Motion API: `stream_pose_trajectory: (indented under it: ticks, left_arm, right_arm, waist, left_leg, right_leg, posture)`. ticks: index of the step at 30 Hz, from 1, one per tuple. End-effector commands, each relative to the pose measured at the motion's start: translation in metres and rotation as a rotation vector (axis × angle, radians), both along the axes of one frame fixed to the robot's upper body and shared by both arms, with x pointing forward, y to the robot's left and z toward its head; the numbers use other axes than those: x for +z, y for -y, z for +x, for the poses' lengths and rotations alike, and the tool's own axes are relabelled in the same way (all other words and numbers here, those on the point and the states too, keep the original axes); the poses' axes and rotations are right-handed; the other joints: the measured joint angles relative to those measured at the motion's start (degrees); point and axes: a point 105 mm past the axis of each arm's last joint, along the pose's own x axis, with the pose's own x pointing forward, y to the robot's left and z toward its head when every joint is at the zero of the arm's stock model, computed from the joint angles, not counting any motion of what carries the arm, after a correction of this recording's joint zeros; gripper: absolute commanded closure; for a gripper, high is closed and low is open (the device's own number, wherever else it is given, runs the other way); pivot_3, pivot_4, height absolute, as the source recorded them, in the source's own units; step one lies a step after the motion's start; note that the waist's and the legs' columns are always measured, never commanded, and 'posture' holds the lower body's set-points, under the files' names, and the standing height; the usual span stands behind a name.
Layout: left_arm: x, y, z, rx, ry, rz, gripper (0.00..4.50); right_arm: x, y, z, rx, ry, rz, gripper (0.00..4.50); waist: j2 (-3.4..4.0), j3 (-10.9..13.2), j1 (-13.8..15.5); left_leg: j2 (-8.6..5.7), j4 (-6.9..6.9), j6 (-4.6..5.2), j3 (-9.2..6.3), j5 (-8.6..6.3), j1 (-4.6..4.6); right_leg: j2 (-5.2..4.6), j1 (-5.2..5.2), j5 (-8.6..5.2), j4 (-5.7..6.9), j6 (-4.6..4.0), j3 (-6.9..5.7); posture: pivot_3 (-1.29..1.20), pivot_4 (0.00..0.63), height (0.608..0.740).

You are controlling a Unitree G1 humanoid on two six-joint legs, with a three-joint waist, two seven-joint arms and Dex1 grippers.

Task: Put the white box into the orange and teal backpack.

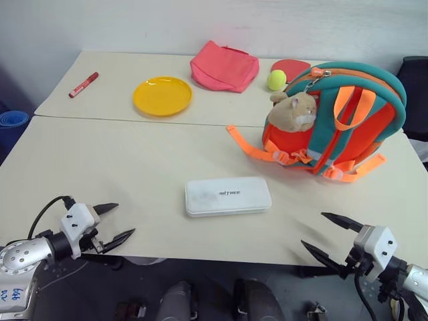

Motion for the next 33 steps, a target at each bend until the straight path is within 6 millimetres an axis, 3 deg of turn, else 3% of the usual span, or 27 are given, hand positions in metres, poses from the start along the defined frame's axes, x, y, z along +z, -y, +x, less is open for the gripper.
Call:
stream_pose_trajectory:
  ticks: [1,5,10,13,17,24,26,33]
  left_arm:
    - [0.016,0.008,0.009,-0.003,0.087,-0.026,0.00]
    - [0.024,0.009,0.014,-0.008,0.075,-0.037,0.00]
    - [0.036,0.009,0.027,0.011,0.066,-0.083,0.00]
    - [0.040,0.023,0.030,-0.057,0.062,-0.077,0.63]
    - [0.037,0.058,0.036,-0.154,0.041,-0.104,1.84]
    - [0.033,0.103,0.048,-0.269,0.019,-0.117,4.06]
    - [0.027,0.108,0.050,-0.288,0.008,-0.082,4.47]
    - [0.024,0.121,0.060,-0.318,0.004,-0.071,4.47]
  right_arm:
    - [0.006,-0.005,0.002,0.021,0.021,0.021,0.04]
    - [0.007,-0.008,0.006,0.035,0.021,0.024,0.04]
    - [0.025,-0.014,0.026,0.022,0.042,0.151,0.04]
    - [0.029,-0.032,0.034,0.119,0.003,0.146,0.67]
    - [0.030,-0.045,0.062,0.121,-0.023,0.102,1.98]
    - [0.016,-0.048,0.088,0.091,-0.024,-0.053,4.41]
    - [0.009,-0.050,0.091,0.097,-0.053,-0.062,4.50]
    - [0.009,-0.060,0.097,0.096,-0.046,-0.027,4.50]
  waist:
    - [0.00,0.00,0.05]
    - [-0.02,-0.01,0.08]
    - [-0.02,-0.01,0.03]
    - [-0.01,-0.01,-0.07]
    - [-0.01,0.00,-0.06]
    - [-0.02,0.00,0.15]
    - [-0.02,0.00,0.01]
    - [-0.01,0.00,-0.01]
  left_leg:
    - [0.00,0.01,0.01,0.00,0.01,0.00]
    - [-0.01,0.02,0.03,-0.01,0.04,0.00]
    - [-0.02,0.08,-0.02,0.00,0.09,0.00]
    - [-0.01,0.08,0.03,-0.01,0.13,0.00]
    - [-0.03,0.14,0.11,0.00,0.19,-0.02]
    - [-0.07,0.25,0.25,0.02,0.27,-0.13]
    - [-0.08,0.31,0.27,0.05,0.28,-0.13]
    - [-0.01,0.39,0.25,0.05,0.30,-0.11]
  right_leg:
    - [0.00,0.00,0.00,0.01,0.00,-0.01]
    - [0.00,0.00,0.00,0.07,0.01,-0.02]
    - [0.00,0.01,0.01,0.12,0.02,-0.02]
    - [0.01,0.01,0.01,0.13,0.02,-0.04]
    - [0.01,0.01,0.01,0.17,0.02,-0.03]
    - [0.04,0.01,0.02,0.16,0.04,-0.13]
    - [0.05,0.02,0.04,0.19,0.07,-0.12]
    - [0.12,0.01,0.04,0.30,0.07,-0.10]
  posture:
    - [0.00,0.150,0.740]
    - [0.00,0.150,0.740]
    - [0.00,0.150,0.740]
    - [0.00,0.150,0.740]
    - [0.00,0.150,0.740]
    - [0.00,0.150,0.740]
    - [0.00,0.150,0.740]
    - [0.00,0.150,0.740]
